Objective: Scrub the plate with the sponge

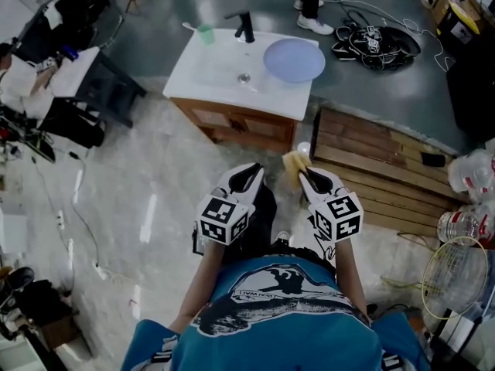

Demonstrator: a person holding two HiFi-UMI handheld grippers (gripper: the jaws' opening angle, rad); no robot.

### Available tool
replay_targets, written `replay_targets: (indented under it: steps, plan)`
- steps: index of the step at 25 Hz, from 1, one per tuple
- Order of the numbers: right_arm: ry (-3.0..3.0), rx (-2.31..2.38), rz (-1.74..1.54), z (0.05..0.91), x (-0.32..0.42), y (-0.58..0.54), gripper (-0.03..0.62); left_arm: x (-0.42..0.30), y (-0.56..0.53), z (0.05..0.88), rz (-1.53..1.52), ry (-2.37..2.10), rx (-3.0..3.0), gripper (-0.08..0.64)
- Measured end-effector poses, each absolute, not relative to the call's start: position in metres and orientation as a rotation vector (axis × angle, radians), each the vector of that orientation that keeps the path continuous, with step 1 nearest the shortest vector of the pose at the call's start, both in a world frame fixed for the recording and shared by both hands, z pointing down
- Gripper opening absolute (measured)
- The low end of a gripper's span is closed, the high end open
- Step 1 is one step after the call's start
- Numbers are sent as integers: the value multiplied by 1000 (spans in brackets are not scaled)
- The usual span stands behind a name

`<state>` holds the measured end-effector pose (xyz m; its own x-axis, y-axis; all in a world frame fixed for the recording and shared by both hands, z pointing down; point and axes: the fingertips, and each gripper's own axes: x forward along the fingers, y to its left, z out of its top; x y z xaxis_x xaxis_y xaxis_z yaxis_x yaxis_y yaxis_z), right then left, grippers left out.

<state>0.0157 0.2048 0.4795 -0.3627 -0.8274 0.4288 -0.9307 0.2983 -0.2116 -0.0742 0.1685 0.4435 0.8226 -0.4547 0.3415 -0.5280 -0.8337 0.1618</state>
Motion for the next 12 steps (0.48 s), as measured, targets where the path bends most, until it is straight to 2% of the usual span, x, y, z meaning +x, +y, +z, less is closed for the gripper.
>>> replay_targets:
  steps: [6,9,12]
  plan:
    - [-2305,1585,635,477,12,137,35,-81,104,447,465,-743,2726,53]
    - [-2286,1581,630,473,14,103,35,-79,70,449,483,-704,2707,104]
    - [-2264,1594,623,467,18,69,35,-76,36,446,451,-672,2702,106]
